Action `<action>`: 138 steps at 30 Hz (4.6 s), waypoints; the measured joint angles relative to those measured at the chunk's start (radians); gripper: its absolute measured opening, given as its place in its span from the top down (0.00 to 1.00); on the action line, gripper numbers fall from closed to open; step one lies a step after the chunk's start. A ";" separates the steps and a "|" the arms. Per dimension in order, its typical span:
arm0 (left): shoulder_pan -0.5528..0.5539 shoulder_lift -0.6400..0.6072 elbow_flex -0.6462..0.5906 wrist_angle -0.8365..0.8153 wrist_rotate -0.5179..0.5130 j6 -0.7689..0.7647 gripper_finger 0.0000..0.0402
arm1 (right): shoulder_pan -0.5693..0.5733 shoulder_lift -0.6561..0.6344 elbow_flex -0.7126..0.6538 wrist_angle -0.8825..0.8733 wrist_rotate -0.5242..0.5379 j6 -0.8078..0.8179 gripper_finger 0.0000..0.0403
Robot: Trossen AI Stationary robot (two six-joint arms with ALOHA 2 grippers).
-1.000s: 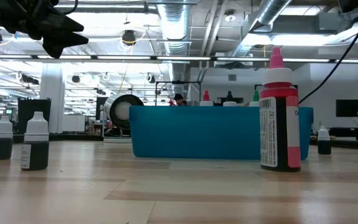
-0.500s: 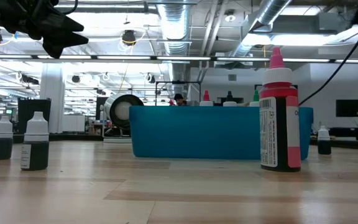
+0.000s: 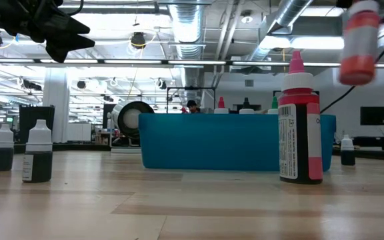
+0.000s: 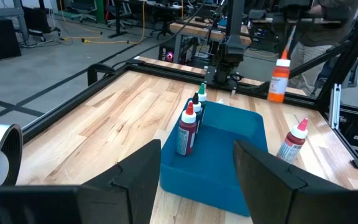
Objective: Pick & Place food coloring
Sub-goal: Put the large orange food coloring bottle into the blue bin
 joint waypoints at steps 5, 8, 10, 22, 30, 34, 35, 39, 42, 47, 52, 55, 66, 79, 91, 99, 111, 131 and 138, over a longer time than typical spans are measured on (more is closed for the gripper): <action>0.000 0.000 0.000 0.000 0.000 0.000 0.52 | -0.079 0.000 0.036 0.000 0.001 -0.102 0.92; 0.000 0.000 0.000 0.000 0.000 0.000 0.52 | -0.129 0.000 0.058 0.002 0.001 -0.173 0.93; 0.000 0.000 0.000 0.000 0.000 0.000 0.52 | -0.166 0.000 0.069 0.009 0.001 -0.216 0.93; 0.000 0.000 0.000 0.000 0.000 0.000 0.52 | -0.332 0.003 0.113 0.217 -0.026 -0.436 0.93; 0.000 0.000 0.000 0.000 0.000 0.000 0.52 | -0.382 0.003 0.113 0.325 -0.026 -0.484 0.92; 0.000 0.000 0.000 0.000 0.000 0.000 0.52 | -0.385 0.003 0.113 0.374 -0.025 -0.491 0.92; 0.000 0.000 0.000 0.000 0.000 0.000 0.52 | -0.389 0.004 0.113 0.379 -0.026 -0.495 0.92; 0.000 0.000 0.000 -0.001 0.000 0.000 0.52 | -0.392 0.047 0.114 0.391 -0.025 -0.502 0.91; 0.000 0.002 0.000 -0.006 0.000 0.000 0.52 | -0.392 0.109 0.132 0.409 -0.027 -0.522 0.91; 0.000 0.005 0.000 -0.018 0.000 -0.002 0.52 | -0.402 0.249 0.242 0.368 -0.033 -0.593 0.91; 0.000 0.005 0.000 -0.018 0.000 -0.002 0.52 | -0.429 0.403 0.417 0.223 -0.032 -0.664 0.91; 0.000 0.005 0.000 -0.021 0.002 -0.002 0.52 | -0.447 0.482 0.522 0.141 -0.032 -0.706 0.91; 0.000 0.005 0.000 -0.033 0.018 0.005 0.52 | -0.521 0.657 0.704 -0.053 -0.026 -0.776 0.91; 0.000 0.002 -0.001 0.002 0.122 0.078 0.52 | -0.565 0.705 0.705 -0.068 -0.026 -0.778 0.91; 0.000 -0.076 -0.280 0.340 0.128 -0.011 0.52 | -0.559 0.723 0.704 -0.055 -0.024 -0.801 0.90; 0.000 -0.147 -0.344 0.370 0.145 -0.034 0.52 | -0.559 0.723 0.704 -0.051 -0.025 -0.801 0.90; 0.000 -0.155 -0.344 0.364 0.144 -0.016 0.52 | -0.550 0.723 0.704 -0.022 -0.028 -0.782 0.90; 0.000 -0.155 -0.344 0.342 0.146 -0.042 0.52 | -0.538 0.723 0.543 0.069 -0.026 -0.767 0.90; 0.000 -0.155 -0.344 0.342 0.146 -0.049 0.52 | -0.538 0.723 0.519 0.088 -0.026 -0.767 0.89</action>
